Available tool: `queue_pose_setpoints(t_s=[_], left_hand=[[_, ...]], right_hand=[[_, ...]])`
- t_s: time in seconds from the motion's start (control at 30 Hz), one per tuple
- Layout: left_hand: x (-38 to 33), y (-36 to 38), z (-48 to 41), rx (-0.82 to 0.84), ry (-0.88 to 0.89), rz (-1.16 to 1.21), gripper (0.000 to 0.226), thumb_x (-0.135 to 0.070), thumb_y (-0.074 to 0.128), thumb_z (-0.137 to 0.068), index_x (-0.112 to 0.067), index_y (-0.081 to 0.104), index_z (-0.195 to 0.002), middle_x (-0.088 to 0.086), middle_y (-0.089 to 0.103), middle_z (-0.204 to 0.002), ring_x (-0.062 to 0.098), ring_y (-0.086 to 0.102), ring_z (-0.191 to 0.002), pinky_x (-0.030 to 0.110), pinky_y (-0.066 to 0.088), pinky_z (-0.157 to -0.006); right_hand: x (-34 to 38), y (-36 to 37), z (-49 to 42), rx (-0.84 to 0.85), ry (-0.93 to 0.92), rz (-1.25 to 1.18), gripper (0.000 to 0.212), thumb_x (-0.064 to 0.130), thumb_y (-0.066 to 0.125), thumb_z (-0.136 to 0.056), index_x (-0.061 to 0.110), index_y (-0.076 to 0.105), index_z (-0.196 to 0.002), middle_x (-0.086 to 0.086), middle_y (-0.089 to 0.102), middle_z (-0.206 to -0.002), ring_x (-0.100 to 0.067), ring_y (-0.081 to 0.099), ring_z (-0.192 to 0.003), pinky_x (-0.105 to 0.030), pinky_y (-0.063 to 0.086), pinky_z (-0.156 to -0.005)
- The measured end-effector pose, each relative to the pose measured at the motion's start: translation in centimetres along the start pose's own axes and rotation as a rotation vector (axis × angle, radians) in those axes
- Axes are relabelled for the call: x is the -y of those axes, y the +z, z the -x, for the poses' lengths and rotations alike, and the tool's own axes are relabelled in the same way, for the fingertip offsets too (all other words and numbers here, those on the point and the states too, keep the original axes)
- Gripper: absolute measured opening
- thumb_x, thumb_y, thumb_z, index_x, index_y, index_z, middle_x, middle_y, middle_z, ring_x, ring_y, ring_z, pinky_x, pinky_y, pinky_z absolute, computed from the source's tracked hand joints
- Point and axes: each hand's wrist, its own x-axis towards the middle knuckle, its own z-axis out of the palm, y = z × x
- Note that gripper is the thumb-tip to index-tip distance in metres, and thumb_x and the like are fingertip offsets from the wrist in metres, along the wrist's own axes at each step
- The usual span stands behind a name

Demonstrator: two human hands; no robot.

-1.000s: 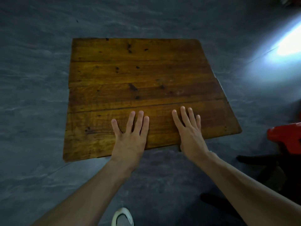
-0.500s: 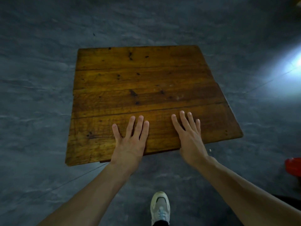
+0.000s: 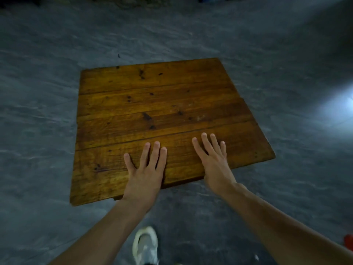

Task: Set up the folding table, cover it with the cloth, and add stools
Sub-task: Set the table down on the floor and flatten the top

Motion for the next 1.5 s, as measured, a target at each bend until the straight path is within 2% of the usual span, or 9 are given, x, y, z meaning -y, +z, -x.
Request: queue_pose_setpoints(t_s=[0.13, 0.37, 0.57, 0.73, 1.0, 1.13, 1.27, 1.43, 1.5], left_hand=[[2.0, -1.0, -4.5, -0.045, 0.0, -0.004, 0.112, 0.005, 0.06, -0.081, -0.014, -0.027, -0.149, 0.008, -0.031, -0.157, 0.034, -0.032, -0.142, 0.076, 0.001, -0.106], [5.8, -4.1, -12.7, -0.05, -0.024, 0.017, 0.112, 0.005, 0.06, -0.082, -0.014, -0.027, -0.149, 0.009, -0.033, -0.157, 0.035, -0.032, -0.142, 0.076, 0.001, -0.106], [7.3, -6.4, -18.7, -0.043, -0.051, 0.028, 0.116, 0.007, 0.061, -0.077, -0.015, -0.028, -0.149, 0.007, -0.035, -0.156, 0.034, -0.033, -0.142, 0.076, 0.003, -0.106], [8.2, -8.0, -22.8, -0.035, -0.093, 0.02, 0.124, -0.003, 0.072, -0.076, -0.015, -0.027, -0.149, 0.007, -0.032, -0.157, 0.034, -0.031, -0.143, 0.076, 0.003, -0.106], [8.5, -10.8, -28.6, -0.035, -0.17, 0.054, 0.135, -0.005, 0.08, -0.07, -0.017, -0.03, -0.148, 0.005, -0.036, -0.156, 0.031, -0.033, -0.142, 0.076, 0.002, -0.107], [9.8, -11.9, -29.3, -0.031, -0.177, 0.054, 0.143, -0.006, 0.084, -0.065, -0.018, -0.033, -0.146, 0.003, -0.037, -0.155, 0.029, -0.035, -0.142, 0.075, 0.001, -0.107], [10.4, -12.4, -29.4, -0.04, -0.185, 0.042, 0.135, -0.004, 0.078, -0.071, -0.018, -0.033, -0.146, 0.003, -0.038, -0.155, 0.028, -0.035, -0.142, 0.074, 0.002, -0.107], [9.9, -11.4, -29.0, -0.081, -0.166, 0.037, 0.115, 0.001, 0.063, -0.08, -0.016, -0.027, -0.149, 0.004, -0.035, -0.156, 0.03, -0.031, -0.144, 0.074, 0.003, -0.107], [9.7, -11.1, -28.9, -0.103, -0.157, 0.045, 0.11, 0.004, 0.059, -0.079, -0.016, -0.021, -0.152, 0.005, -0.028, -0.159, 0.031, -0.026, -0.146, 0.075, 0.005, -0.106]], right_hand=[[-0.2, -1.3, -5.4, -0.002, -0.012, -0.001, 0.112, -0.009, 0.063, -0.08, 0.027, -0.011, -0.156, -0.007, -0.017, -0.164, -0.032, -0.024, -0.148, -0.047, -0.02, -0.114], [-0.8, -3.9, -15.3, 0.014, -0.056, 0.006, 0.109, -0.007, 0.061, -0.083, 0.028, -0.013, -0.155, -0.007, -0.018, -0.164, -0.03, -0.026, -0.147, -0.047, -0.02, -0.114], [-1.9, -6.3, -22.0, 0.014, -0.09, 0.027, 0.107, -0.003, 0.064, -0.084, 0.027, -0.008, -0.157, -0.007, -0.014, -0.165, -0.032, -0.02, -0.149, -0.048, -0.016, -0.116], [-3.2, -7.7, -27.0, 0.013, -0.122, 0.021, 0.102, 0.0, 0.061, -0.086, 0.026, -0.008, -0.157, -0.007, -0.014, -0.165, -0.032, -0.021, -0.149, -0.049, -0.016, -0.117], [-5.7, -10.9, -34.2, 0.084, -0.194, 0.088, 0.115, 0.014, 0.074, -0.082, 0.029, -0.014, -0.155, -0.004, -0.019, -0.162, -0.033, -0.022, -0.147, -0.049, -0.018, -0.114], [-4.9, -11.8, -35.3, 0.083, -0.201, 0.097, 0.108, 0.013, 0.067, -0.088, 0.027, -0.016, -0.155, -0.008, -0.019, -0.162, -0.036, -0.024, -0.146, -0.052, -0.018, -0.114], [-3.8, -12.1, -35.6, 0.086, -0.175, 0.116, 0.097, 0.011, 0.058, -0.093, 0.025, -0.015, -0.155, -0.011, -0.018, -0.163, -0.039, -0.022, -0.147, -0.056, -0.013, -0.117], [-4.2, -11.5, -34.8, 0.1, -0.174, 0.111, 0.106, 0.003, 0.058, -0.09, 0.028, -0.025, -0.151, -0.01, -0.023, -0.162, -0.037, -0.027, -0.146, -0.055, -0.014, -0.117], [-4.4, -11.0, -34.4, 0.091, -0.182, 0.089, 0.111, 0.0, 0.059, -0.087, 0.029, -0.028, -0.149, -0.009, -0.024, -0.161, -0.037, -0.029, -0.145, -0.055, -0.015, -0.117]])
